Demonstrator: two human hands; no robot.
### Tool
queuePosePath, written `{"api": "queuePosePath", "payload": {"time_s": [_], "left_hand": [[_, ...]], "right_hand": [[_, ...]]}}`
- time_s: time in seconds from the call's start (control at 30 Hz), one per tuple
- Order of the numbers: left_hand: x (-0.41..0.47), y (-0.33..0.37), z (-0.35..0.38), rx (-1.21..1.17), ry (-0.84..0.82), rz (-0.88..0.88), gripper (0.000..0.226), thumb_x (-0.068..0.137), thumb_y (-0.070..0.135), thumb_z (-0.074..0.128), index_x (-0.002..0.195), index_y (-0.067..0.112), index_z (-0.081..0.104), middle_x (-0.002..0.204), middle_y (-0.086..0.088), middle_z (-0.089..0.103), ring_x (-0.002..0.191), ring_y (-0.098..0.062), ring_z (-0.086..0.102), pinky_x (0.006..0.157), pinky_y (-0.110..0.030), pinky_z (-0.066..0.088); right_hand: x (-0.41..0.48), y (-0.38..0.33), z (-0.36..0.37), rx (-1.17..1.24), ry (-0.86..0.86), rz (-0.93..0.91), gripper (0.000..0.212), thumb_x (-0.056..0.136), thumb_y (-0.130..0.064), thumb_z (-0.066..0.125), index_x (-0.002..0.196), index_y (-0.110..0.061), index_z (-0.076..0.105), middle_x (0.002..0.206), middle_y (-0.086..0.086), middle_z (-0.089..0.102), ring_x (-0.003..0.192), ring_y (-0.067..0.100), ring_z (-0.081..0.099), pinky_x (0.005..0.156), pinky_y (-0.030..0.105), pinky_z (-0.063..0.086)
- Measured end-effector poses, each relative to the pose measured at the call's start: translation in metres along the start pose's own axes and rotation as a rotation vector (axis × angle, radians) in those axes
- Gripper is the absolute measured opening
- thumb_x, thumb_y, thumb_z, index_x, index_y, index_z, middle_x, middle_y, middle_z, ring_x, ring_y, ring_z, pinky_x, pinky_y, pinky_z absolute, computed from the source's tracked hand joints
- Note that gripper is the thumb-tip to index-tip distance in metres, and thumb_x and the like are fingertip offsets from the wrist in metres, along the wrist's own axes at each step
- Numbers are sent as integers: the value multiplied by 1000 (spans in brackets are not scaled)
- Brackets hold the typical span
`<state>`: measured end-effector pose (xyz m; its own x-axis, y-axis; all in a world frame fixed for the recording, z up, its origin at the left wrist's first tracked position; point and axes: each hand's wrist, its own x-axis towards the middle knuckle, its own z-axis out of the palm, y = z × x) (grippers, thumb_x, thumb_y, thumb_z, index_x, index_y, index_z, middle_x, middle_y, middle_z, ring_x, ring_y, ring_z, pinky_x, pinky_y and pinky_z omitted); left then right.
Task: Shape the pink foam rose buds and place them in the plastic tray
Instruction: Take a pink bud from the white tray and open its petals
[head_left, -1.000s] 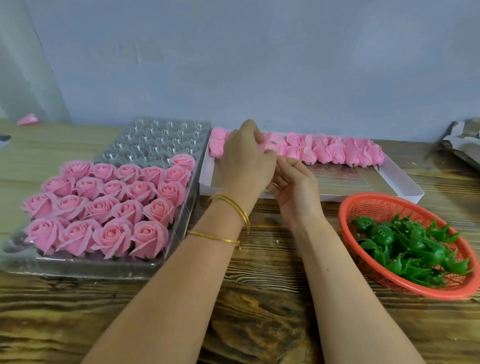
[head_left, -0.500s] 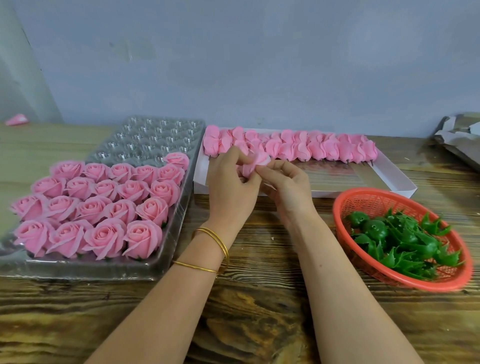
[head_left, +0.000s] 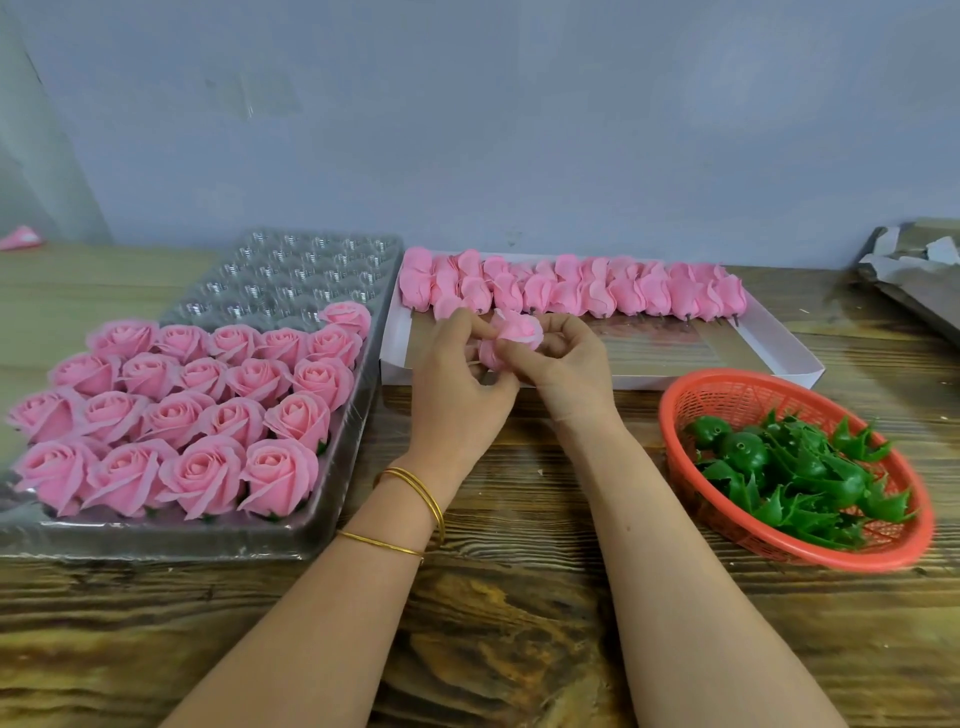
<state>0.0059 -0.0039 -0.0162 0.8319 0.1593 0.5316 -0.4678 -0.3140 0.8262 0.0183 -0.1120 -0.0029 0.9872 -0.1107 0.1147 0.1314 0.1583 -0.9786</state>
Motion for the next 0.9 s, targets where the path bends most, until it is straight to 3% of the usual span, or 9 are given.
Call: {"api": "queuePosePath", "payload": {"time_s": [0.13,0.23,0.33,0.47,0.6,0.73,0.8,0.87,0.9], "left_hand": [[0,-2,1,21,-26,-41,42,72,7,76,98,21,46,94,-4,63,80,-13,66,69,-30,57],[2,-6,4,21,-29,-96,59,69,14,82,107,25,38,109,-1,57,93,-11,62,74,-15,51],[5,-8,5,-5,-44,-161,62,62,25,83,107,23,41,103,7,57,91,-6,60,69,-6,45],[10,-14,5,-50,-97,-222,53,60,29,76,107,15,57,98,0,69,92,-16,66,81,-37,56],[11,-17,4,7,-116,-213,40,65,34,72,102,19,68,91,4,72,87,-10,67,77,-37,58],[10,-16,6,20,-81,-195,33,67,33,70,96,17,68,86,4,71,82,-11,66,69,-30,55],[10,-16,6,15,-61,-197,31,70,31,74,98,17,68,86,6,70,83,-10,66,70,-28,54],[11,-16,6,26,-39,-198,27,73,27,78,97,19,67,83,11,68,79,-3,63,67,-20,52],[11,-16,5,41,-30,-190,25,74,26,79,94,20,66,79,14,66,76,3,61,64,-13,49]], "right_hand": [[0,-1,1,-39,9,-20,38,69,3,79,93,-15,56,80,3,70,72,17,68,63,28,55],[-2,-3,2,-45,-14,-19,46,58,-7,78,98,-13,56,84,5,71,72,14,67,65,29,56],[-4,-4,3,-44,-84,-13,48,58,-4,79,100,-12,58,87,4,73,77,15,68,76,42,58],[-8,-7,3,-85,-182,-13,41,70,8,78,96,-16,58,87,3,73,80,16,67,69,48,57],[-10,-9,3,-102,-203,4,35,73,8,76,95,-12,58,88,13,68,80,23,63,63,54,56],[-10,-10,3,-103,-212,-41,31,72,12,75,92,-7,62,83,10,69,78,20,63,71,42,56],[-10,-11,3,-131,-211,-67,29,71,11,76,89,-9,64,79,3,69,73,11,63,67,35,56],[-10,-11,3,-169,-210,-96,29,70,8,78,87,-12,65,72,-7,67,66,3,61,62,25,54],[-10,-10,4,-176,-212,-100,29,69,5,80,87,-13,66,71,-8,67,67,4,61,62,28,55]]}}
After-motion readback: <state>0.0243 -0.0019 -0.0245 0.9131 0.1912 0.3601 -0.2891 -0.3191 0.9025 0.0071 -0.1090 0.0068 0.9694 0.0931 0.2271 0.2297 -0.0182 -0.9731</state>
